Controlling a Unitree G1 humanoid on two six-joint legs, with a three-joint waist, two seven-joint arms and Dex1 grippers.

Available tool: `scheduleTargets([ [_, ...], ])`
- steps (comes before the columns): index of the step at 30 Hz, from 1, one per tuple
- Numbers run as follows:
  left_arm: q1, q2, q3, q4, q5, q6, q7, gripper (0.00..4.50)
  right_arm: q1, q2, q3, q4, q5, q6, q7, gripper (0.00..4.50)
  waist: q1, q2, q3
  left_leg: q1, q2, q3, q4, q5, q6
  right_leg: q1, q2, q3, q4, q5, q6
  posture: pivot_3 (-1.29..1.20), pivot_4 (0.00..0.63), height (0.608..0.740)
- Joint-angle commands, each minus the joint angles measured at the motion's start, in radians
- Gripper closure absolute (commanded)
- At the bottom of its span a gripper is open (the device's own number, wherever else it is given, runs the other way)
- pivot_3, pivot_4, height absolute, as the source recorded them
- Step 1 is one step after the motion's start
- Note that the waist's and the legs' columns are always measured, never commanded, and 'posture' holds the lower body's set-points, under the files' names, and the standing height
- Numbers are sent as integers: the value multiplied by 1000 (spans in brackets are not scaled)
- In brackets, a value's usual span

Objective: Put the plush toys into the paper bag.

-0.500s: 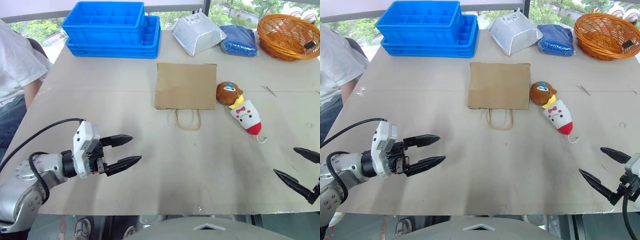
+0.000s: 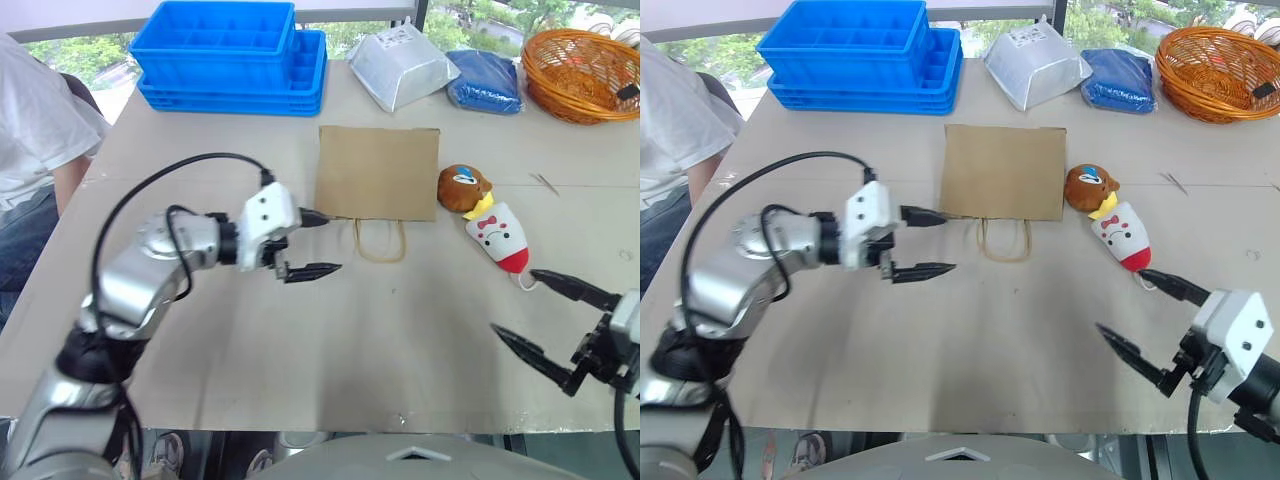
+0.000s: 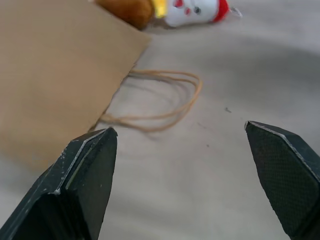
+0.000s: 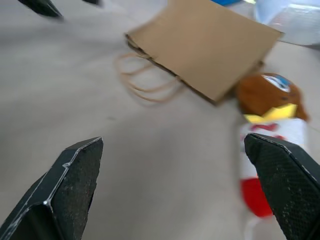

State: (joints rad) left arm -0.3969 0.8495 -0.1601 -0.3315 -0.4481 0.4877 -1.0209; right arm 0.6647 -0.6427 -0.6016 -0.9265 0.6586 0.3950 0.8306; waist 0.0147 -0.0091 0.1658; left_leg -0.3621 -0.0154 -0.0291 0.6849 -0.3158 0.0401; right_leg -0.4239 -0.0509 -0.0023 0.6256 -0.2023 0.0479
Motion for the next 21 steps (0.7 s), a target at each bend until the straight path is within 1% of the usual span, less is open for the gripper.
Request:
scheduleTargets([
  [1,-129,-77,-168,160,213,-261,-92,74,30,-17,3,-116,34,16,-40,0,1,-1,0,0,0,0,0,0,0,1,0,0,0,0,0,0,150,740],
  [3,-199,-146,-221,291,307,-404,-81,74,40,-7,25,-121,16,-11,-95,0,2,-2,0,0,0,0,0,0,0,1,1,0,0,0,0,0,150,740],
  [5,-266,-223,-249,419,357,-512,-83,74,78,-8,64,-121,-4,-64,-136,0,4,-3,0,0,-1,-1,1,0,1,1,1,0,0,0,-1,0,150,740],
  [6,-289,-247,-253,469,374,-565,-87,581,98,-8,83,-121,-22,-90,-157,0,4,-3,0,0,-1,-1,2,0,1,2,1,0,0,0,0,0,150,740],
  [8,-312,-260,-263,545,393,-648,-140,1273,138,-11,115,-121,-45,-137,-195,0,-2,-3,0,-1,-1,-1,2,0,1,2,0,0,0,0,0,0,150,740],
  [9,-323,-266,-265,581,406,-690,-150,1758,157,-13,129,-121,-56,-161,-212,0,-5,-3,0,0,-1,0,2,-1,1,2,0,0,0,0,1,0,150,740],
  [10,-334,-274,-268,615,412,-718,-164,2103,175,-12,148,-121,-61,-180,-234,0,-7,-3,0,1,0,0,2,-1,2,1,1,1,0,0,1,0,150,740],
  [11,-345,-283,-268,643,417,-743,-172,2597,190,-12,164,-121,-68,-197,-252,0,-7,-3,0,1,0,1,2,-1,2,1,1,1,0,0,1,0,150,740],
  [12,-354,-294,-268,669,421,-763,-176,2924,203,-14,179,-121,-78,-210,-268,0,-4,-3,0,1,1,1,2,-1,2,1,1,1,0,0,1,0,150,740],
  [13,-362,-305,-269,692,425,-786,-185,3357,219,-16,195,-121,-97,-226,-281,0,-2,-3,0,1,1,0,2,-1,2,1,1,0,0,0,1,0,150,740],
  [14,-366,-315,-271,711,428,-814,-197,3627,233,-17,207,-121,-109,-237,-296,0,0,-3,0,0,1,0,2,-1,2,1,1,0,0,0,1,0,150,740],
  [16,-368,-326,-263,731,410,-825,-235,4463,251,-21,229,-121,-119,-260,-328,0,1,-3,0,0,0,0,2,-1,2,1,1,0,0,0,1,0,150,740],
  [17,-368,-330,-255,735,400,-820,-250,4463,257,-26,237,-121,-120,-270,-342,0,1,-3,0,0,0,0,3,-1,2,1,1,0,0,0,1,0,150,740],
  [19,-369,-324,-209,693,303,-684,-319,4463,272,-35,248,-121,-128,-293,-361,0,0,-3,0,-1,0,0,3,-1,2,1,1,0,0,0,1,0,150,740],
  [20,-382,-300,-189,673,256,-606,-371,4172,279,-33,257,-121,-138,-300,-365,0,-3,-4,0,-1,0,0,3,-1,2,1,1,0,0,0,1,0,150,740],
  [21,-389,-276,-179,660,233,-569,-417,3536,284,-34,266,-121,-146,-303,-367,0,-4,-4,0,0,1,0,3,-1,2,1,1,0,0,0,1,0,150,740],
])
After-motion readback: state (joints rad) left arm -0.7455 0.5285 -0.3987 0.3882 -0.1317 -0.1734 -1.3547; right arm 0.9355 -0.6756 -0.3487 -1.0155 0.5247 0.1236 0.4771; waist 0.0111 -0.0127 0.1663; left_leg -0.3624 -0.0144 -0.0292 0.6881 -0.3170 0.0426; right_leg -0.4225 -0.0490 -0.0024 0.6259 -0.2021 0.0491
